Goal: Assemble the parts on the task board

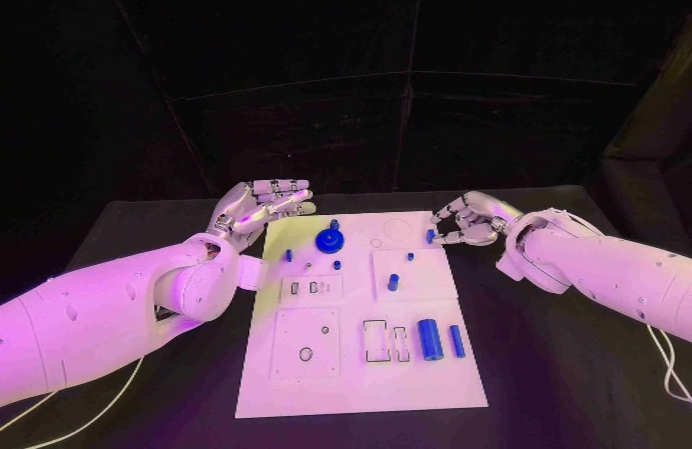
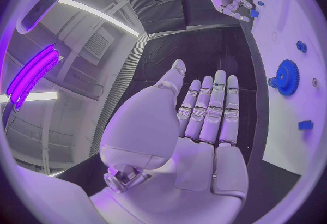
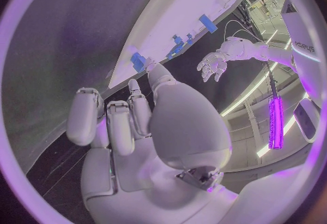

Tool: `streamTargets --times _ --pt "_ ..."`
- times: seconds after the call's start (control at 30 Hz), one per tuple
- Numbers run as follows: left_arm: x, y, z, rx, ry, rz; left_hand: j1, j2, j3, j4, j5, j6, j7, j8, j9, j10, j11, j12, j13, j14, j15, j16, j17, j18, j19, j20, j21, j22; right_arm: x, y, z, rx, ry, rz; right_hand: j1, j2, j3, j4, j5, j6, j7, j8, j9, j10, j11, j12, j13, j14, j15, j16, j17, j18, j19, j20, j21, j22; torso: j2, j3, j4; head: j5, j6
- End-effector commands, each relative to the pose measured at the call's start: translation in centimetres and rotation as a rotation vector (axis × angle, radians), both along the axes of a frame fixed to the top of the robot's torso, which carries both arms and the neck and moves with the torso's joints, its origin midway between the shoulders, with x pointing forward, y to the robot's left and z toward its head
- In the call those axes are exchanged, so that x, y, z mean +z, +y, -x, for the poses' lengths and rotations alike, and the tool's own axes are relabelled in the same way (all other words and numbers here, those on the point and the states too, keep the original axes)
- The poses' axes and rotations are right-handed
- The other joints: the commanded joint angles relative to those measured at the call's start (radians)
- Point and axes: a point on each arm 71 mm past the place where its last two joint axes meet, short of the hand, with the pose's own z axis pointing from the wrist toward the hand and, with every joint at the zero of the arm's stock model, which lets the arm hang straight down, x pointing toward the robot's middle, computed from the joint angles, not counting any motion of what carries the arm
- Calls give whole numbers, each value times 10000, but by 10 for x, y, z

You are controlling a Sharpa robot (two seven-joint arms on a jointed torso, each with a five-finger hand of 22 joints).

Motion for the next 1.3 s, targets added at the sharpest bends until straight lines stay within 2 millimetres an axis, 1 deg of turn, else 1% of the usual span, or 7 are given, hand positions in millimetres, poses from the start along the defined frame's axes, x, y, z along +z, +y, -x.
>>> streamTargets --times 0.03,0.17,0.37,0.47,0.8,1.0,1.3 --pt "1 -1 0 -136 -44 59 25 51 -17 -60 8 94 114 -52 -7 75 15 -38 -3 64 -13 -46 -9 141 69 30 -67 -9 0 1 -1 100 76 -44 15 106 17 -83 -47 80 -4 71 11 -2 -69 -13 220 772 -46 14 1328 -182 -17 -71 40 24 -2 3 12 7 -14" --pt "1 0 0 -122 -45 53 25 51 -17 -60 8 94 114 -52 -7 75 15 -38 -3 64 -13 -46 -9 141 69 30 -67 -9 -1 2 -2 121 125 30 61 194 77 -162 -166 186 -22 100 13 12 -88 -3 234 774 -63 16 1336 -184 -13 -86 45 30 5 -1 9 31 -22" --pt "1 0 -1 -96 -48 41 25 51 -17 -60 8 94 114 -52 -7 75 15 -38 -3 64 -13 -46 -9 141 69 30 -67 -9 -3 8 -3 264 215 136 106 278 158 -252 -266 318 -42 134 15 25 -108 8 250 778 -80 18 1350 -184 -11 -103 49 34 4 7 -4 48 -46" --pt "1 0 -1 -89 -48 38 25 51 -17 -60 8 94 114 -52 -7 75 15 -38 -3 64 -13 -46 -9 141 69 30 -67 -9 -3 10 -3 314 203 196 107 311 191 -279 -288 400 -55 160 20 25 -118 6 251 778 -88 17 1349 -184 -12 -110 48 32 5 6 0 45 -72" --pt "1 0 -1 -88 -47 37 27 54 -14 -71 8 93 114 -54 -8 75 15 -44 -4 69 -14 -49 -10 141 72 29 -69 -11 -5 13 -4 338 226 271 85 377 268 -327 -327 581 -95 208 25 27 -153 7 258 779 -114 16 1353 -182 -14 -131 46 27 0 9 -8 65 -82" --pt "1 0 -1 -79 -44 31 24 59 -12 -75 8 93 114 -56 -8 75 15 -47 -4 72 -14 -51 -10 141 74 29 -69 -13 -6 13 -4 311 244 331 89 420 331 -365 -353 672 -119 226 24 27 -174 6 260 781 -133 18 1362 -182 -13 -146 47 28 -2 10 -3 51 -83" --pt "1 1 -1 -71 -42 26 24 59 -12 -75 8 93 114 -56 -8 75 15 -47 -4 72 -14 -51 -10 141 74 29 -69 -13 -7 12 -4 250 231 376 81 540 518 -444 -393 931 -190 284 28 32 -235 5 269 783 -183 17 1369 -180 -15 -190 42 19 -2 16 -2 50 -83"
